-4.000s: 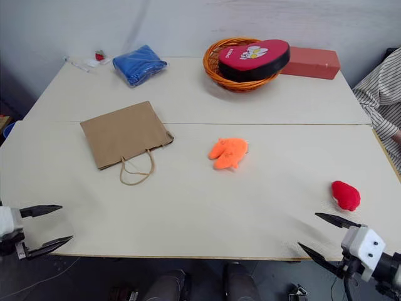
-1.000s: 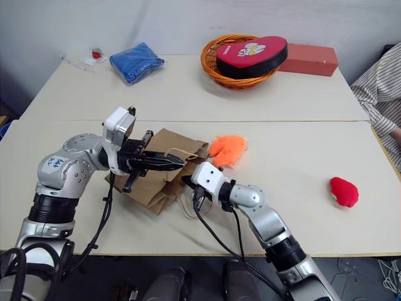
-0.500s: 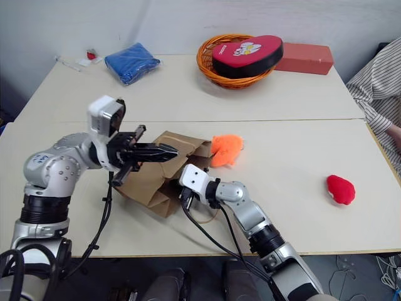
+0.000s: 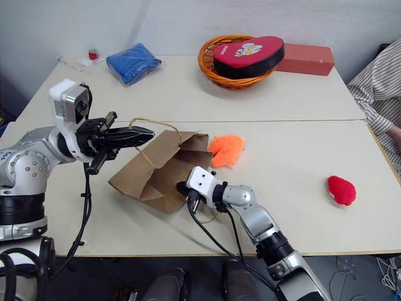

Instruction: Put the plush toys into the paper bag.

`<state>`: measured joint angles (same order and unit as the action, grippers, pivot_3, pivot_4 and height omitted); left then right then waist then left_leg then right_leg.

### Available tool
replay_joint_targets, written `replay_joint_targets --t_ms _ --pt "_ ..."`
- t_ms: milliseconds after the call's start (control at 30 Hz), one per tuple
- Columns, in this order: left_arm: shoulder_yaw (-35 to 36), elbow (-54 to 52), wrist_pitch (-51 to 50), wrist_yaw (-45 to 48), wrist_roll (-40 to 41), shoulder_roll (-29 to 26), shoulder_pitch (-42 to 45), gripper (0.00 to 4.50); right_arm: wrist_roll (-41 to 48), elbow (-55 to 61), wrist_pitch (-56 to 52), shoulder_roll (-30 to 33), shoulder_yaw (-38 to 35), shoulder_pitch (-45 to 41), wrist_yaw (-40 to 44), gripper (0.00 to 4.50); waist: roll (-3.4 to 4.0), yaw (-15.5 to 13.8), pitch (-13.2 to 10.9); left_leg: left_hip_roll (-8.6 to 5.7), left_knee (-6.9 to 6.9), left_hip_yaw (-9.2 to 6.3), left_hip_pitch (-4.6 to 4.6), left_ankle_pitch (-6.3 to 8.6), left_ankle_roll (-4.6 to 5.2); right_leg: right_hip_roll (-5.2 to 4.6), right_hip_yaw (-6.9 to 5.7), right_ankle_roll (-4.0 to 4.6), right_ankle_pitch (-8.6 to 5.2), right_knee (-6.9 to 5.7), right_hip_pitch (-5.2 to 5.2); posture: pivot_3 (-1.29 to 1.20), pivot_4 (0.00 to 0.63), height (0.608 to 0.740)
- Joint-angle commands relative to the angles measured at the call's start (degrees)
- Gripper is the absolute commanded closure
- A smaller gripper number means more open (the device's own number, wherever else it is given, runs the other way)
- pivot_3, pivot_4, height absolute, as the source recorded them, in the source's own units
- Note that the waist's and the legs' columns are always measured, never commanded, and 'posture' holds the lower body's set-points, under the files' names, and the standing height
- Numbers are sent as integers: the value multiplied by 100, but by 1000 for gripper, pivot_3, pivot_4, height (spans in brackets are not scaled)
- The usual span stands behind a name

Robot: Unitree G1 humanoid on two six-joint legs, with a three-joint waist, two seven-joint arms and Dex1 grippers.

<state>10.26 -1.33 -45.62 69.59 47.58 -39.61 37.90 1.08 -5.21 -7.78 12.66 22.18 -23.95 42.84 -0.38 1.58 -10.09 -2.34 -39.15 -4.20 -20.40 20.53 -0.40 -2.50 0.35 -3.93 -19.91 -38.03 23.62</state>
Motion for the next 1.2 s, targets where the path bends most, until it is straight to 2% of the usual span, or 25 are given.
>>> replay_joint_targets --t_ms 33,100,200,300,400,567,667,800,867,1000,1100,1200 --pt "1 -201 116 -112 52 140 -44 4500 255 400 67 60 -111 110 200 4478 -1 0 0 0 0 0 -1 0 0 0 0 0 0 1 0 0 150 740" --pt "-48 -247 147 -127 33 215 -88 4500 481 675 6 81 -252 157 291 4478 -1 4 0 0 0 1 -1 0 0 0 1 0 0 2 1 0 150 740" --pt "-123 -311 184 -103 10 265 -160 4500 1174 1461 -435 378 -606 408 670 3900 0 2 0 1 2 1 -2 0 -1 1 1 0 0 1 3 0 150 740" --pt "-171 -321 221 -83 11 257 -187 4500 1589 2049 -641 771 -973 730 827 2889 -1 -11 -1 1 2 1 -2 0 0 0 1 0 0 6 -1 0 150 740" --pt "-185 -302 264 -74 5 265 -191 4500 2253 2749 -778 1198 -1895 1449 796 1837 -1 -66 -1 1 6 -2 -3 1 0 0 0 0 0 9 -1 0 150 740" --pt "-206 -343 260 -38 39 240 -211 4500 3036 3327 -838 1553 -3365 2710 598 71 -1 -150 -1 2 5 1 -3 2 2 0 3 0 0 11 -3 0 150 740" --pt "-208 -361 232 -37 53 230 -199 4500 3017 3324 -528 1569 -4040 3618 546 12 -1 -157 -1 2 6 1 -3 2 2 1 3 0 0 10 -5 0 150 740" --pt "-210 -316 228 -4 28 198 -183 4500 2820 3284 -99 1422 -4527 4658 420 12 -1 -163 -1 1 6 5 0 3 4 0 7 0 0 9 -10 0 150 740" --pt "-209 -290 235 14 13 184 -175 4500 2814 3368 -74 1389 -4571 4892 321 12 -1 -152 0 2 7 4 4 3 4 1 6 0 0 8 -13 0 150 740" --pt "-237 -227 268 23 -33 209 -164 4500 2992 3635 -895 1594 -4228 4450 -147 12 0 -87 0 2 7 14 12 2 4 3 18 0 0 1 -14 0 150 740" --pt "-270 -188 297 33 -78 232 -160 4500 3583 3688 -2195 1725 -3965 3485 -824 12 0 -80 0 4 6 11 17 0 1 3 16 0 0 -4 -15 0 150 740" --pt "-283 -177 298 33 -86 234 -150 4500 3716 3445 -3090 1770 -3626 2549 -1293 12 1 -132 0 5 8 6 13 -1 -1 3 12 1 0 1 -11 0 150 740"
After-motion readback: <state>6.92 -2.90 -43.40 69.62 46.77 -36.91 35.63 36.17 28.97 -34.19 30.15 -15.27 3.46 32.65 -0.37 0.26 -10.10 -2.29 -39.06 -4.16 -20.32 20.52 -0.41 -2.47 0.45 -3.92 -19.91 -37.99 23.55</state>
